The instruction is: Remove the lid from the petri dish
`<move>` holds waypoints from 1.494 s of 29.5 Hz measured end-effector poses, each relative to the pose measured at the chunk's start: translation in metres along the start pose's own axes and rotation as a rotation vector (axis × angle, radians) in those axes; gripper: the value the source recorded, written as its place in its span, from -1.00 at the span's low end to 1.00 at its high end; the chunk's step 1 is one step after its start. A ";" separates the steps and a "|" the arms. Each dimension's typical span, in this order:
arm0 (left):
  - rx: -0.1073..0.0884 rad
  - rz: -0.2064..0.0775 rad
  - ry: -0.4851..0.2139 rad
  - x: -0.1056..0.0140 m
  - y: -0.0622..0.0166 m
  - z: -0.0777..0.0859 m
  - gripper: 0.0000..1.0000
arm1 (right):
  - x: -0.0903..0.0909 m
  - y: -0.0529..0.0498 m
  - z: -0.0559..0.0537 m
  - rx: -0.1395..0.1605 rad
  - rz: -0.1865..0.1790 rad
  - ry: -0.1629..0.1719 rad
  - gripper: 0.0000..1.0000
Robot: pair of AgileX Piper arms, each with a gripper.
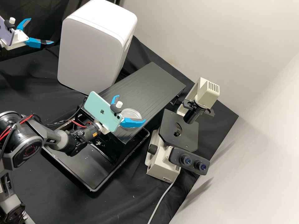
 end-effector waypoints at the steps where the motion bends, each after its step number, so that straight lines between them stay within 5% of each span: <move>1: 0.000 0.000 0.000 0.000 0.0000 0.000 1.00 | 0.000 0.000 0.000 0.000 0.000 0.000 1.00; 12: -0.005 -0.001 -0.006 0.000 -0.0005 0.003 1.00 | 0.000 0.000 0.000 0.000 0.000 0.000 1.00; 17: -0.016 -0.017 -0.068 -0.002 -0.0048 0.022 1.00 | 0.000 0.000 0.000 0.000 0.000 0.000 1.00; 25: -0.125 -0.079 -0.217 -0.023 -0.0241 0.060 1.00 | 0.000 0.000 0.000 0.000 0.000 0.000 1.00; 28: -0.134 -0.085 -0.282 -0.034 -0.0301 0.069 1.00 | 0.000 0.000 0.000 0.000 0.000 0.000 1.00; 31: -0.166 -0.082 -0.345 -0.047 -0.0366 0.077 1.00 | 0.000 0.000 0.000 0.000 0.000 0.000 1.00; 34: -0.179 -0.109 -0.379 -0.058 -0.0433 0.082 1.00 | 0.000 0.000 0.000 0.000 0.000 0.000 1.00; 44: -0.154 -0.222 -0.502 -0.088 -0.0620 0.099 1.00 | 0.000 0.000 0.000 0.000 0.000 0.000 1.00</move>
